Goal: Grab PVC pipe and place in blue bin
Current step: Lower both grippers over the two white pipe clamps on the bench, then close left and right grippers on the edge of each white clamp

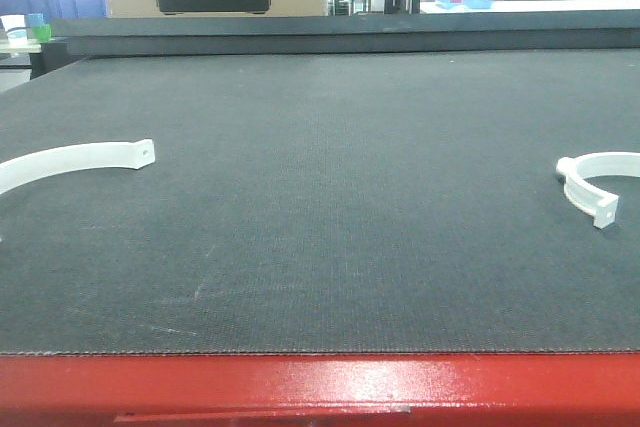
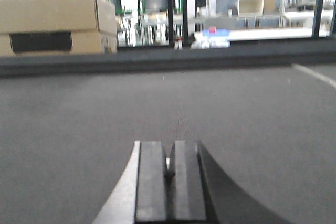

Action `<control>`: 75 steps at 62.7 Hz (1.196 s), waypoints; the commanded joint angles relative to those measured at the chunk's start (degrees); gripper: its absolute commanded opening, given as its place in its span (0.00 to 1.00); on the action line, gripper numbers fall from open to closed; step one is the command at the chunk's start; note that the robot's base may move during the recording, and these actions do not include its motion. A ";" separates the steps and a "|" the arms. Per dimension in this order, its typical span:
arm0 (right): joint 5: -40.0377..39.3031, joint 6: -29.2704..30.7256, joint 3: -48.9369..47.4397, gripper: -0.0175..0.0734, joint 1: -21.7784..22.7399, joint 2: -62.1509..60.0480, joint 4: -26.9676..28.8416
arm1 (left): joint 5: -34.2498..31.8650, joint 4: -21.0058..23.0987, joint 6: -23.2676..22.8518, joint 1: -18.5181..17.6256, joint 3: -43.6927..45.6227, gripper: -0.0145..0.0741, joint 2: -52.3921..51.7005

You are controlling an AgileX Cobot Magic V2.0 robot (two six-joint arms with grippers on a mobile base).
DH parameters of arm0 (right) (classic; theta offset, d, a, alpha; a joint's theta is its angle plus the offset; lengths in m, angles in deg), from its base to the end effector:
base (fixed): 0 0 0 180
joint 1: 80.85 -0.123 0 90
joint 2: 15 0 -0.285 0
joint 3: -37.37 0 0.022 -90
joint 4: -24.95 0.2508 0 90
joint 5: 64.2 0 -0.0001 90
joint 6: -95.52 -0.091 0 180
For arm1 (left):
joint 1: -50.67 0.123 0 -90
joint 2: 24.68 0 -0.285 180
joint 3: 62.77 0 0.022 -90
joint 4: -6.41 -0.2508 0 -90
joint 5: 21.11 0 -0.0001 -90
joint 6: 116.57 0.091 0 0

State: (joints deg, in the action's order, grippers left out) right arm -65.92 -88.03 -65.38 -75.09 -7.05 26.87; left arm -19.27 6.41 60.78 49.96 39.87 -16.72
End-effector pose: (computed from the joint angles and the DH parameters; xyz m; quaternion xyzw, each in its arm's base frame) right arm 0.0559 -0.0057 0.2156 0.0655 0.6625 -0.0022 0.7462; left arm 0.0568 -0.0007 0.2093 -0.0117 0.6893 -0.0212 0.7241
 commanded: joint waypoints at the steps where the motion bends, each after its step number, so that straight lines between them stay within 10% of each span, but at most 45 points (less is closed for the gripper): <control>1: -6.10 0.14 -1.14 0.01 0.30 -0.16 -0.16 | -3.52 0.00 -0.41 -0.01 0.87 0.06 -0.17; 24: 9.12 0.14 -26.97 0.01 0.30 3.84 -0.16 | 14.70 -2.90 -0.41 -0.01 29.18 0.06 5.60; 57: 48.02 0.14 -61.70 0.01 0.30 50.06 -0.16 | 45.96 -2.90 -0.41 -0.01 64.80 0.06 51.88; 75: 46.88 0.14 -62.09 0.01 0.30 72.29 -0.16 | 45.09 -2.64 -0.41 -0.01 67.47 0.06 70.16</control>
State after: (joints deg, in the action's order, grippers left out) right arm -17.16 -88.03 -126.97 -75.09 60.99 26.87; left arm 27.50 3.56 60.74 49.96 106.73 50.21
